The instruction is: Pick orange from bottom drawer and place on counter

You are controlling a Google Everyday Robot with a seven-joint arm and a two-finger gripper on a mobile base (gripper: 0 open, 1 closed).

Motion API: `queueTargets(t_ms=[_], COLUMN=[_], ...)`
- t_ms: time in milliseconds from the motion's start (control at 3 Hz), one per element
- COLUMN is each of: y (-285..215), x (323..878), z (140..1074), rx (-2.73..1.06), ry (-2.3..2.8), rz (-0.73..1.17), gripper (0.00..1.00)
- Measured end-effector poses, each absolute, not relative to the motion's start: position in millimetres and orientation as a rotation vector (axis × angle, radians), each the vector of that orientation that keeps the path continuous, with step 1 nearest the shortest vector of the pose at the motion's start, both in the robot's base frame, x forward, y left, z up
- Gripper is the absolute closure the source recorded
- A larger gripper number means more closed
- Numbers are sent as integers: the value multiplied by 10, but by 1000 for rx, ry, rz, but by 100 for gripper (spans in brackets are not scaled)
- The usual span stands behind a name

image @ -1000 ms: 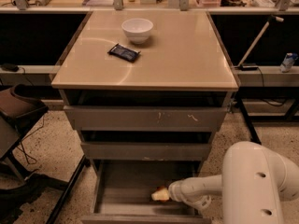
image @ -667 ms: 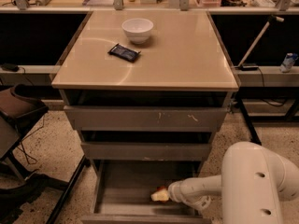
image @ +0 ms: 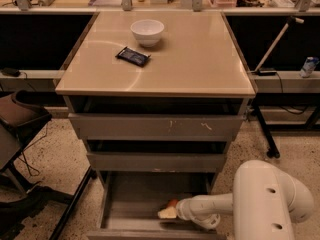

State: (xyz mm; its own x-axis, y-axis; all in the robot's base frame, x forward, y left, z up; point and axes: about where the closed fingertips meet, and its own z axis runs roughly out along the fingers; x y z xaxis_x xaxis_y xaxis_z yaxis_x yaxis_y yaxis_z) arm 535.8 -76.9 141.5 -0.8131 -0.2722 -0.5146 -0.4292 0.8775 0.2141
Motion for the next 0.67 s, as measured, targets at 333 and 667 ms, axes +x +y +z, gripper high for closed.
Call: queueTargets(t_ms=[333, 667], y=[-769, -828], x=[5358, 5348], z=[1414, 1210], rx=[-511, -491], ry=[2565, 2600], rz=[444, 436], gripper=[0, 0])
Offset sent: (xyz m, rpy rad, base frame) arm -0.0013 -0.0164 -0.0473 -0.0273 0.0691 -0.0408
